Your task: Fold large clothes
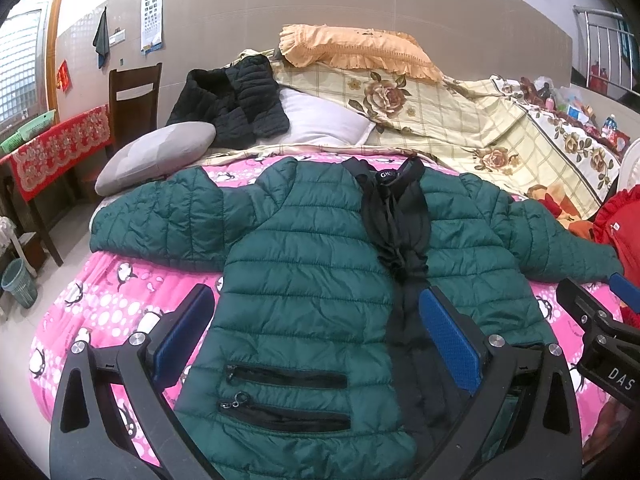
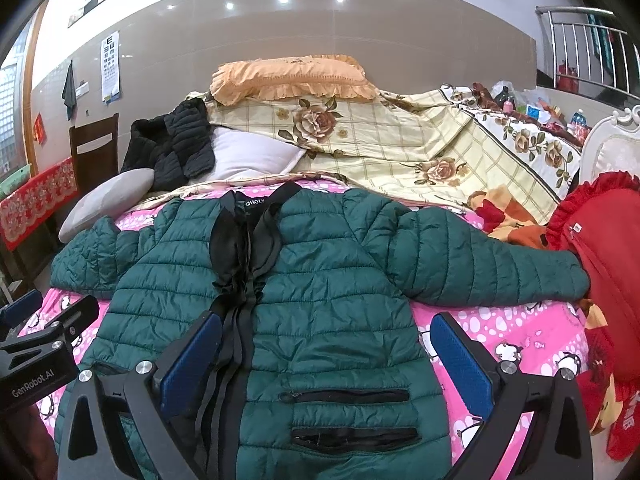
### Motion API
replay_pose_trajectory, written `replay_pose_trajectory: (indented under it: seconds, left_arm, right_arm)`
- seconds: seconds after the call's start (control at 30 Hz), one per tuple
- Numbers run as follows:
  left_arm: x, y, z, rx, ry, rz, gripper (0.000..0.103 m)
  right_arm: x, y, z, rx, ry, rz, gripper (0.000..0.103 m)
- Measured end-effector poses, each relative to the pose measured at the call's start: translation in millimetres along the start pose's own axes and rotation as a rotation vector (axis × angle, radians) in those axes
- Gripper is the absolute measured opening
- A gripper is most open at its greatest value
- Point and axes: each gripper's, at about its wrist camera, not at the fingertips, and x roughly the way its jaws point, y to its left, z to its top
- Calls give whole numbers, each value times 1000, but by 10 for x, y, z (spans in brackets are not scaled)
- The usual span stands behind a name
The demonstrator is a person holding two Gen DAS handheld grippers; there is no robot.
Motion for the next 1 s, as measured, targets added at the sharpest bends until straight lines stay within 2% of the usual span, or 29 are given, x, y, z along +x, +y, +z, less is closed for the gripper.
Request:
replay_pose_trajectory:
  seconds: [1.0]
  left_arm:
    - [2,3,-12,-2,4,-6,102]
  right_arm:
    - [0,-5,0,2,8,4,103]
